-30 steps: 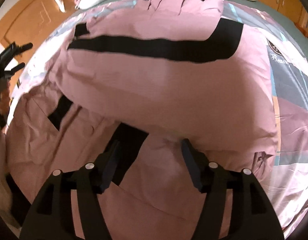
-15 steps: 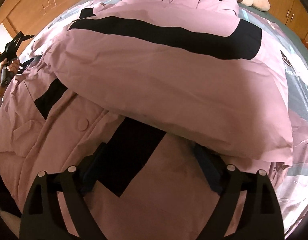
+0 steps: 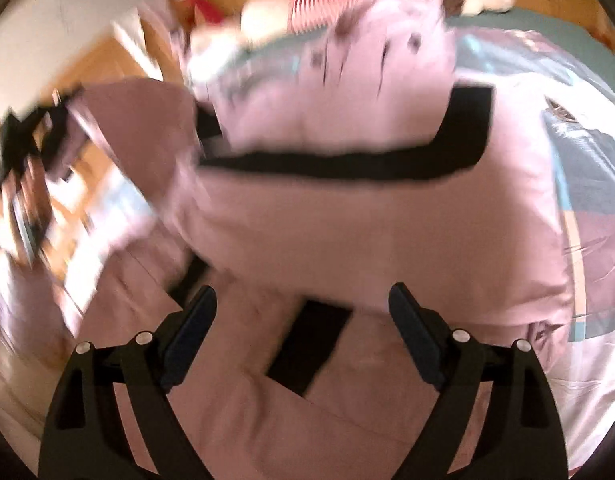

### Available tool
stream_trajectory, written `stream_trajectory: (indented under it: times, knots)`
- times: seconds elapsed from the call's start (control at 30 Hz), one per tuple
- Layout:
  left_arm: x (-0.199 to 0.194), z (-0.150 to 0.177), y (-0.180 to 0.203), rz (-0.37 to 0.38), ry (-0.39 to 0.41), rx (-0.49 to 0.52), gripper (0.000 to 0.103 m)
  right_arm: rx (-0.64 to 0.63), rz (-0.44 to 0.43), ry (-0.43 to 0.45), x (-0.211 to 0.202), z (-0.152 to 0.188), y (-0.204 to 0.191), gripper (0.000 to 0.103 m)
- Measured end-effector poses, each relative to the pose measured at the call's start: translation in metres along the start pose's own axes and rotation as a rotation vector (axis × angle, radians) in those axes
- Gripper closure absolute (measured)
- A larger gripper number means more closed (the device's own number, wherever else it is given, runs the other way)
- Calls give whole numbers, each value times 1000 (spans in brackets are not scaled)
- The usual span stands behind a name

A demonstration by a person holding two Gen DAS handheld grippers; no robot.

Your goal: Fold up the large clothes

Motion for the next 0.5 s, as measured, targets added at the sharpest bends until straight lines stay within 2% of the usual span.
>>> stream_trajectory:
  times: [0.07, 0.1, 0.13, 0.17, 0.2, 0.27, 0.33, 0.4, 0.5]
  knots:
    - [60, 46, 54, 7, -204, 127, 93, 76, 8, 71, -17, -8, 16, 15]
    - [86, 72, 69, -19, -300, 165, 85, 128, 23, 101, -25, -10, 29, 15]
    - [115, 108, 83, -47, -414, 197, 66, 175, 35, 121, -31, -11, 41, 15]
    - [132, 133, 90, -54, -494, 209, 54, 211, 42, 134, -35, -11, 50, 15]
    - [150, 164, 95, -67, -586, 208, 38, 243, 44, 143, -39, -12, 58, 14]
    - [161, 188, 92, -89, -644, 189, 28, 294, 24, 156, -43, -15, 70, 14]
    - [158, 203, 92, -73, -682, 185, 18, 339, -31, 170, -47, -16, 77, 14]
    - [147, 211, 91, -58, -707, 207, 13, 347, -58, 170, -44, -18, 75, 14]
    - [127, 229, 102, -20, -732, 259, 12, 318, -38, 147, -40, -18, 70, 14]
Point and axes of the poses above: each gripper's, at about its wrist camera, not at the fingertips, and x roughly the way its jaws point, y to its right, z to its underside, the point moved 6 cm from there along x, roughly the way its jaws point, and after that the axes turned 13 degrees about -y, right-handed, at the moved point
